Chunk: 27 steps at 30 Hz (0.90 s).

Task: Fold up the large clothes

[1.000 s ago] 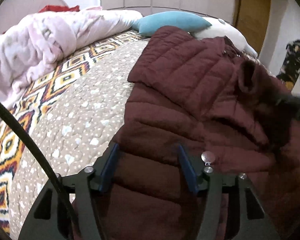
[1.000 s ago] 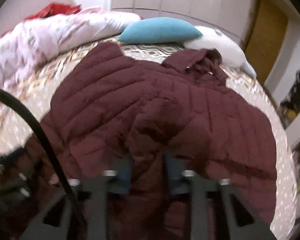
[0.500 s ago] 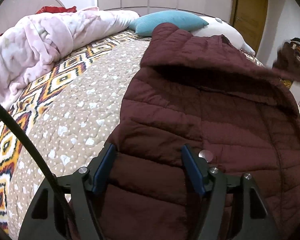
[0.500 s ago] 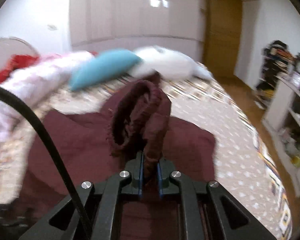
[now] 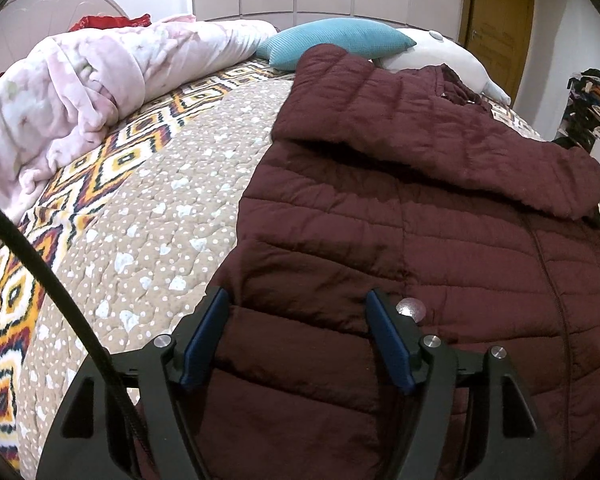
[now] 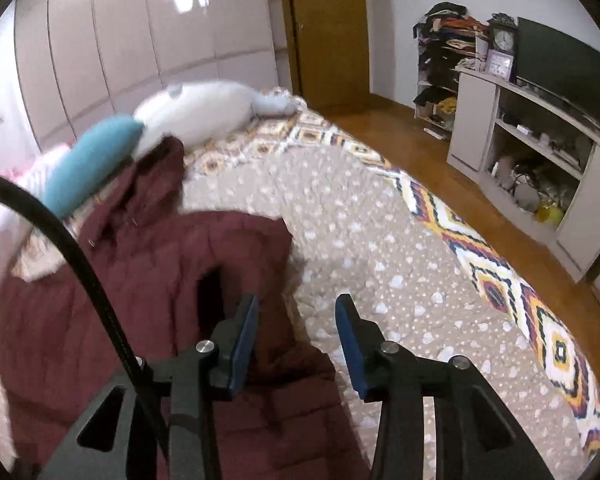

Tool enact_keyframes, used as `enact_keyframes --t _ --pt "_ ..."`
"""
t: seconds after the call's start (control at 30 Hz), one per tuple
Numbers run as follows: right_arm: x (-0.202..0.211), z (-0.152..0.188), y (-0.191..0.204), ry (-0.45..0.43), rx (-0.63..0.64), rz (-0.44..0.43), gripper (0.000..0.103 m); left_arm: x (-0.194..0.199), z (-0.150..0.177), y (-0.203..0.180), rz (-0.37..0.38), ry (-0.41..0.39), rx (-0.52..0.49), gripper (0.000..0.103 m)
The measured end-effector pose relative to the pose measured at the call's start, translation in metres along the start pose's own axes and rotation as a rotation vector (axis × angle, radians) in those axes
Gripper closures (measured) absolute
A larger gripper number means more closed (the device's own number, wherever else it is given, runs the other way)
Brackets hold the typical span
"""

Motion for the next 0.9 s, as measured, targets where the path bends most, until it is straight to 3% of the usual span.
enact_keyframes --t 0.03,0.1,0.27,0.33,0.43,0.5,0.57,0.73,0.9 --pt "0.005 0.0 0.003 0.005 -0.005 -0.032 0.06 0.0 0.0 0.0 -0.003 0.001 -0.003 0.032" --pt "0.014 0.002 0.015 -0.003 0.012 -0.094 0.074 -0.001 0.0 -0.001 -0.007 0.002 -0.009 0.032" --pt "0.006 0.028 0.056 0.048 0.103 -0.216 0.075 -0.002 0.001 -0.002 -0.015 0.005 -0.019 0.031" --pt "-0.015 0.046 0.065 0.108 0.142 -0.19 0.075 -0.002 0.001 -0.003 -0.016 0.005 -0.019 0.031" --pt "-0.053 0.066 0.062 0.228 0.146 -0.074 0.074 -0.002 0.001 -0.004 -0.023 0.007 -0.026 0.031" --pt "-0.058 0.067 0.06 0.243 0.143 -0.061 0.074 -0.002 0.001 -0.007 -0.042 0.01 -0.04 0.031" --pt "-0.043 0.06 0.062 0.245 0.168 -0.035 0.074 -0.001 0.0 -0.01 -0.068 0.014 -0.063 0.031" --pt "0.029 0.02 0.042 0.163 0.137 -0.106 0.071 0.021 -0.005 -0.01 -0.152 0.046 -0.091 0.031" --pt "0.117 -0.035 0.023 0.071 0.152 -0.168 0.063 0.093 -0.031 0.01 -0.097 -0.022 0.025 0.031"
Point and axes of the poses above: each gripper's, at about its wrist camera, not at the fingertips, and x roughly against the way its jaws point, y to its left, z to its underside, the point moved 2 cm from there along -x, roughly the way its jaws point, and after that the axes turned 6 degrees about -y, right-handed, at the moved point
